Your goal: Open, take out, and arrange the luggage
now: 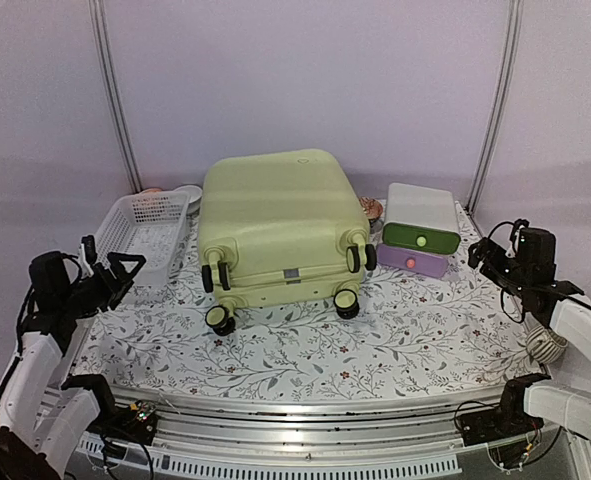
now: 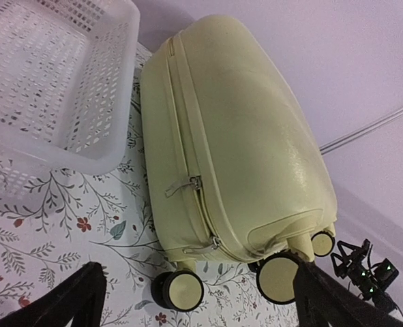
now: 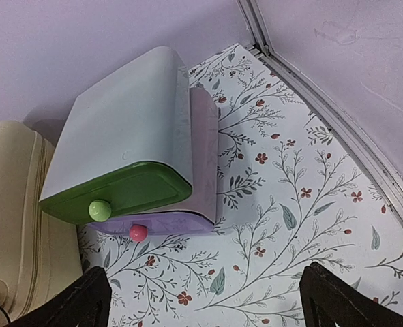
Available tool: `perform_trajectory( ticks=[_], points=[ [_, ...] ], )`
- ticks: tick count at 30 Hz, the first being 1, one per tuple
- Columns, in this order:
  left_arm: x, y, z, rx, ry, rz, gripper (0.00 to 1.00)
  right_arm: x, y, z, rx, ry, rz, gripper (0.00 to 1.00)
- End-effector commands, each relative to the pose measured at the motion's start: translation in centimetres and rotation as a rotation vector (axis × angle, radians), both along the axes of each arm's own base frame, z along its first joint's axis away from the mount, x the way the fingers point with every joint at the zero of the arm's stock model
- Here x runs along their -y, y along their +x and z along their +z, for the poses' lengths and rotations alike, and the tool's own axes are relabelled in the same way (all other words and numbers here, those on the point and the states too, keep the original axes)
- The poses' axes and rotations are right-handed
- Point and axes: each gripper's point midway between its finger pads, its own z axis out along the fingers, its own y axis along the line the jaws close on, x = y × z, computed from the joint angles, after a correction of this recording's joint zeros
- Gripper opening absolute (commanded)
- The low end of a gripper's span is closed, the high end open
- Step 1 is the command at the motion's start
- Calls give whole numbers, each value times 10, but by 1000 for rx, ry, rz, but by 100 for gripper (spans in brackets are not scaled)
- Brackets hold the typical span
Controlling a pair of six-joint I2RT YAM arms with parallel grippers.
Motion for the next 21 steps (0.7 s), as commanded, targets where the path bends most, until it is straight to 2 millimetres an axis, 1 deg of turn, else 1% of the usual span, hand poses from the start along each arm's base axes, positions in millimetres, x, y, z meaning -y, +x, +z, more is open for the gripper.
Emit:
perform_trajectory(
  ticks=[1,3,6,7,10,12,13,14,15,18,19,20,21],
  points=[
    [19,-1,19,103,-62,-127,98,-7,2,2,-3,-8,47,99],
    [23,-1,25,142,-89,-157,98,-10,5,2,-5,-4,65,99],
    [26,-1,39,220,-156,-174,98,-18,10,5,-17,9,104,99],
    [27,-2,40,229,-186,-173,98,-19,11,5,-25,8,111,99],
    [19,0,26,187,-282,-101,98,-23,15,8,-52,5,136,99],
    [17,-2,33,254,-318,-92,98,-35,16,10,-54,-9,225,99],
    [17,-3,37,284,-324,-94,98,-45,16,12,-52,6,284,99],
    [18,-2,42,296,-313,-102,98,-50,16,14,-49,6,320,99],
    [21,1,47,309,-276,-120,98,-63,15,16,-45,30,391,99],
    [37,15,58,288,-109,-137,98,-82,15,19,-57,61,506,99],
    [47,17,59,277,-52,-145,98,-87,16,21,-59,61,534,99],
    [57,17,65,302,14,-162,98,-92,17,23,-60,59,555,99],
    [69,16,69,312,41,-183,98,-98,18,25,-61,50,576,99]
  ],
)
